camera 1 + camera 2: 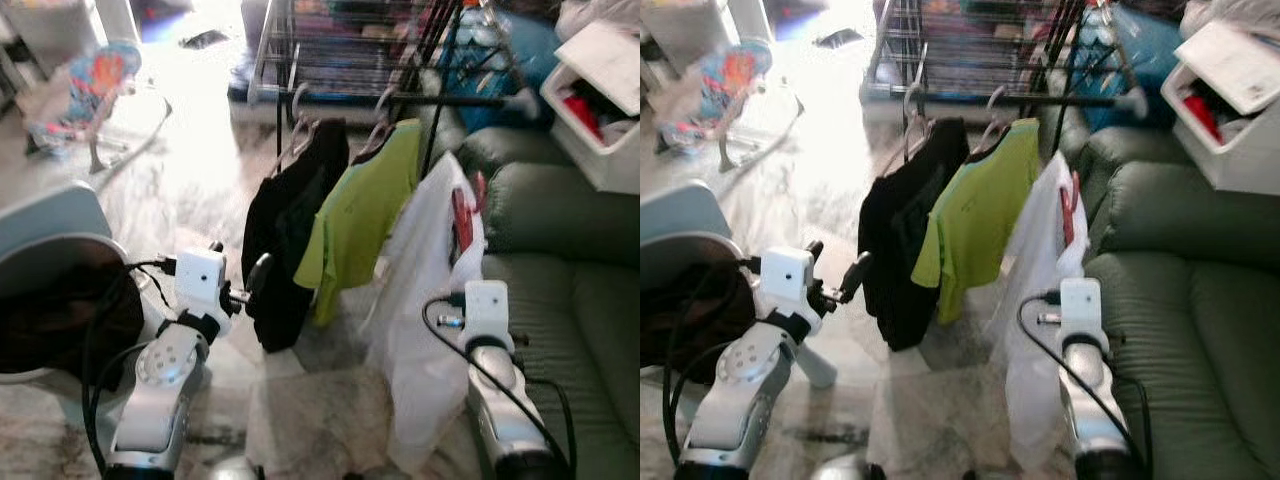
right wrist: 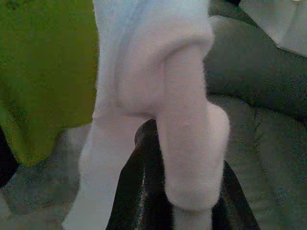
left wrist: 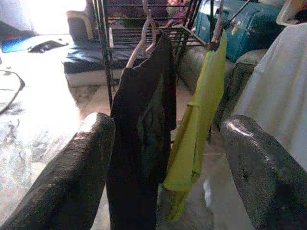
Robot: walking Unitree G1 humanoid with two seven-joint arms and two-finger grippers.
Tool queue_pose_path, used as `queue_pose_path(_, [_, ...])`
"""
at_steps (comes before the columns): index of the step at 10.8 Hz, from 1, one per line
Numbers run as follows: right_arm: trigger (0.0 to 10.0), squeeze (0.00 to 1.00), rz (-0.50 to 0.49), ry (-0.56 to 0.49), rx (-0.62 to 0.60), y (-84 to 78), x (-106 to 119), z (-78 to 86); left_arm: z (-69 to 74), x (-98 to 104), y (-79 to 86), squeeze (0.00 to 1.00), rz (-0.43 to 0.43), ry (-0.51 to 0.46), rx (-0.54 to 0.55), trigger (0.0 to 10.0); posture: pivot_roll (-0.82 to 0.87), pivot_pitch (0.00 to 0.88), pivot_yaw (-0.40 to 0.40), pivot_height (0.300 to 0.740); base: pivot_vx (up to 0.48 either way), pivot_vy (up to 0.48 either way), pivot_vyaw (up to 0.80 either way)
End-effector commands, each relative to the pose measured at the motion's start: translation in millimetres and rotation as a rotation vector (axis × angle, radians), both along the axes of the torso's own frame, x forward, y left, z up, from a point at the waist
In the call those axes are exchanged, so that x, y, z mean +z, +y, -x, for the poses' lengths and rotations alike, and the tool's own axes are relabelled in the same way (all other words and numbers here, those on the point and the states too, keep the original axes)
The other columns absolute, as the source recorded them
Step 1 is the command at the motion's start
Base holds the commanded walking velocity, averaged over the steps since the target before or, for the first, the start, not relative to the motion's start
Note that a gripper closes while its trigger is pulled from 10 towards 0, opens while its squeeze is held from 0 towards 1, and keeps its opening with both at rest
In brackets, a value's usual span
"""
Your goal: Hang hanger
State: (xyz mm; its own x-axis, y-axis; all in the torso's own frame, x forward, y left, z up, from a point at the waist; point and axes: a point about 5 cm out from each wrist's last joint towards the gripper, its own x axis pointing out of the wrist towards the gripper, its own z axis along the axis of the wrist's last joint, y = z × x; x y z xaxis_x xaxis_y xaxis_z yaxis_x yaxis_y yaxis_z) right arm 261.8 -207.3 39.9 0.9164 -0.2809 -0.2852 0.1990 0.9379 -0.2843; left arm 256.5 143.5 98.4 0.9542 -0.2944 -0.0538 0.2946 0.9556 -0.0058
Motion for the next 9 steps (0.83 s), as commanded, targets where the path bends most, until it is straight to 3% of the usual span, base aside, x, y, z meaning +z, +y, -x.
queue_pose_path(1, [10.0, 0.00, 0.015, -0.065, -0.020, -4.4, 13.7, -8.3, 1.8, 1.0, -3.0, 0.00, 0.004, 0.004, -0.023, 10.0, -0.05, 0.040, -0.021, 0.740, 0.424, 0.000, 0.00])
queue_pose_path(5, [10.0, 0.00, 0.001, -0.152, -0.053, -8.4, 29.5, -21.4, 1.4, 1.4, -5.6, 0.00, 0.003, 0.006, -0.035, 10.0, -0.04, 0.048, -0.024, 0.740, 0.408, 0.000, 0.00])
queue_pose_path(7, [10.0, 0.00, -0.008, -0.162, -0.047, -7.1, 29.7, -19.5, 1.9, 1.0, -6.0, 0.00, 0.006, 0.006, -0.028, 10.0, -0.04, 0.048, -0.024, 0.740, 0.362, 0.000, 0.00])
queue_pose_path(9, [10.0, 0.00, -0.047, -0.160, -0.006, -1.1, 28.9, -23.0, -1.1, 0.0, -4.3, 0.00, 0.002, 0.010, 0.008, 10.0, -0.05, 0.045, -0.029, 0.740, 0.000, 0.000, 0.00])
